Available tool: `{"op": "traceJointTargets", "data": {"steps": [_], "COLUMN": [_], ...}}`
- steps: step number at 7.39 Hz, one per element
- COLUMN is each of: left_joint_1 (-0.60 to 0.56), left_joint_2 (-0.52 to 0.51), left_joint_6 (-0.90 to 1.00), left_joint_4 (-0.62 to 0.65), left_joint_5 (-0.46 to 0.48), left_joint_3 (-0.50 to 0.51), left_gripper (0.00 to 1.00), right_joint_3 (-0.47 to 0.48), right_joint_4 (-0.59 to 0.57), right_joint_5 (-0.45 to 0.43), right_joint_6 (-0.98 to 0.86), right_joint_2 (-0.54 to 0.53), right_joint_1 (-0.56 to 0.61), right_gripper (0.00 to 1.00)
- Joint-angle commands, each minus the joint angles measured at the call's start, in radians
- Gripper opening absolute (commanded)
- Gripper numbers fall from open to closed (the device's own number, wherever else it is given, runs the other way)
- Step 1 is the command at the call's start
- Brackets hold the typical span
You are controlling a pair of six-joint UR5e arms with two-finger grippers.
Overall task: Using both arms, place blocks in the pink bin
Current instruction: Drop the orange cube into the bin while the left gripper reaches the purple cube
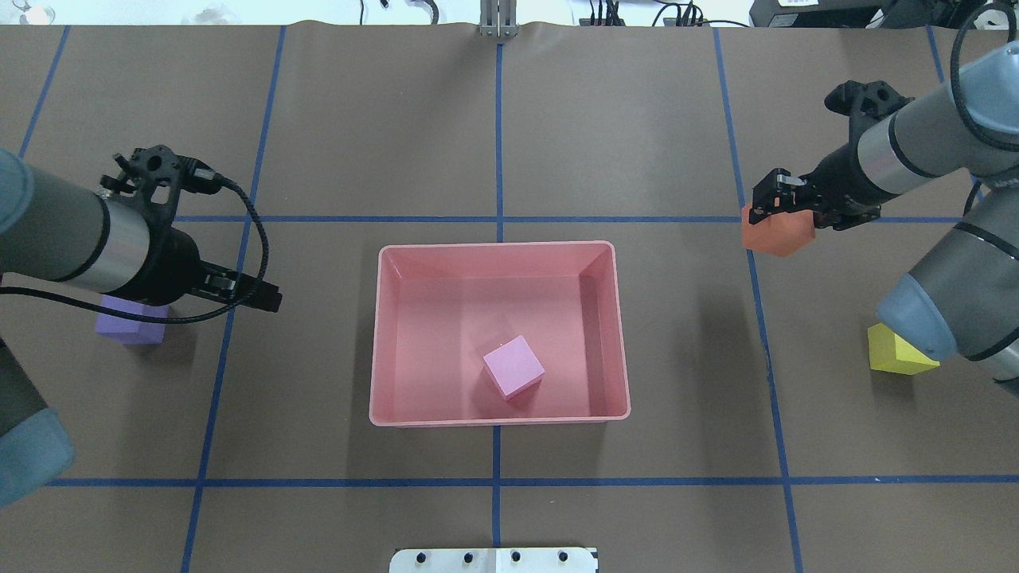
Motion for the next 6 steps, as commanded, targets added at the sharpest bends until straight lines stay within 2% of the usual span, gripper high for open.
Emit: {"op": "traceJointTargets", "data": {"steps": [1,2,3,5,6], "left_joint_1": [-0.072,-0.085,-0.087,-0.095,-0.107], "left_joint_2": [0.176,0.227,0.25,0.25,0.255], "left_joint_6": [0.186,0.189,0.189,0.189,0.197], "left_joint_4": [-0.157,-0.284,-0.336,-0.338,-0.338], "left_joint_5": [-0.003,-0.008,-0.009,-0.037,-0.061], "left_joint_3": [0.024,0.081,0.113,0.132,0.144], "left_gripper": [1.0,1.0,1.0,1.0,1.0], "right_joint_3": [0.083,0.082,0.083,0.077,0.07], "right_joint_4": [-0.156,-0.159,-0.182,-0.341,-0.344], "right_joint_5": [-0.035,-0.074,-0.148,-0.353,-0.404], "right_joint_6": [0.19,0.287,0.354,0.454,0.481], "right_joint_2": [0.138,0.183,0.219,0.345,0.347], "right_joint_1": [-0.07,-0.124,-0.185,-0.367,-0.417], "right_gripper": [0.0,0.0,0.0,0.0,0.61]}}
